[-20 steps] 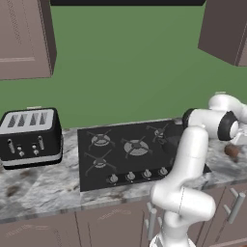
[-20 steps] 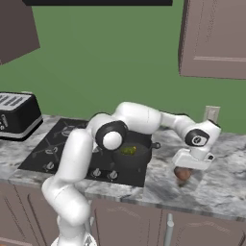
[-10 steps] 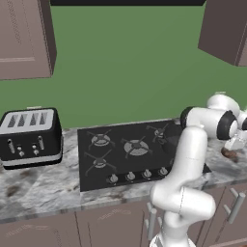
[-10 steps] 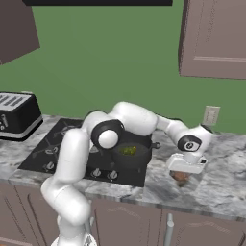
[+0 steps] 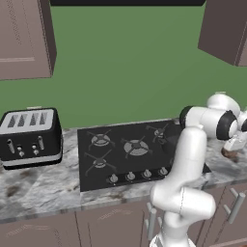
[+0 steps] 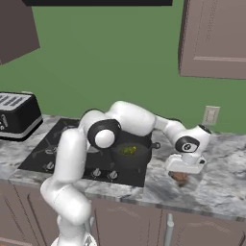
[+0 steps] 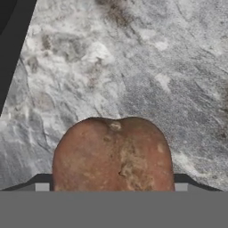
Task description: Put the potato and cucumber in the pot. Retrieve the spatula and lightly stir the vegetables in the pot.
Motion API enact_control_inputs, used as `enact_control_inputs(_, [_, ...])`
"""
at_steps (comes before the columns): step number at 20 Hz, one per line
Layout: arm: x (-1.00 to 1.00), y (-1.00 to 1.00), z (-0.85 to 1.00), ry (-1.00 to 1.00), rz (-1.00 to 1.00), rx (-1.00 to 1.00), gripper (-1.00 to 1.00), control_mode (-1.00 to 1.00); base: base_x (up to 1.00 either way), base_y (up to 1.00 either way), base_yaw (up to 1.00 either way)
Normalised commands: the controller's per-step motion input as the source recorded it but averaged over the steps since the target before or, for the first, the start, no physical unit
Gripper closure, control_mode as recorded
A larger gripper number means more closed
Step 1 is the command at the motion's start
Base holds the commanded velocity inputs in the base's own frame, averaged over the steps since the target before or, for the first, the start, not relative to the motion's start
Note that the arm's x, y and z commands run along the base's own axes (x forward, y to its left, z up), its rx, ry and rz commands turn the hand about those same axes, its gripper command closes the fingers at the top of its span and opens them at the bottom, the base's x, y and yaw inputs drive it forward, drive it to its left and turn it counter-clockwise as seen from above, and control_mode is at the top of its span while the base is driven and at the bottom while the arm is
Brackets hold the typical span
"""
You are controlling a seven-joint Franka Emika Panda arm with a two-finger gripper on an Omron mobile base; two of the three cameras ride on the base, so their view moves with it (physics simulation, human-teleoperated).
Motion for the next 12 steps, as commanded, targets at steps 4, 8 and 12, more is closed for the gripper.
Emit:
enact_control_inputs(4, [-0.55, 0.00, 0.26, -0.06, 0.00, 0.00, 1.00, -1.00, 0.00, 0.00, 0.00])
enact_control_inputs(8, [-0.46, 0.17, 0.46, -0.19, -0.03, -0.01, 1.00, -1.00, 0.00, 0.00, 0.00])
enact_control_inputs(12, [-0.35, 0.38, 0.52, -0.22, -0.07, -0.01, 1.00, -1.00, 0.00, 0.00, 0.00])
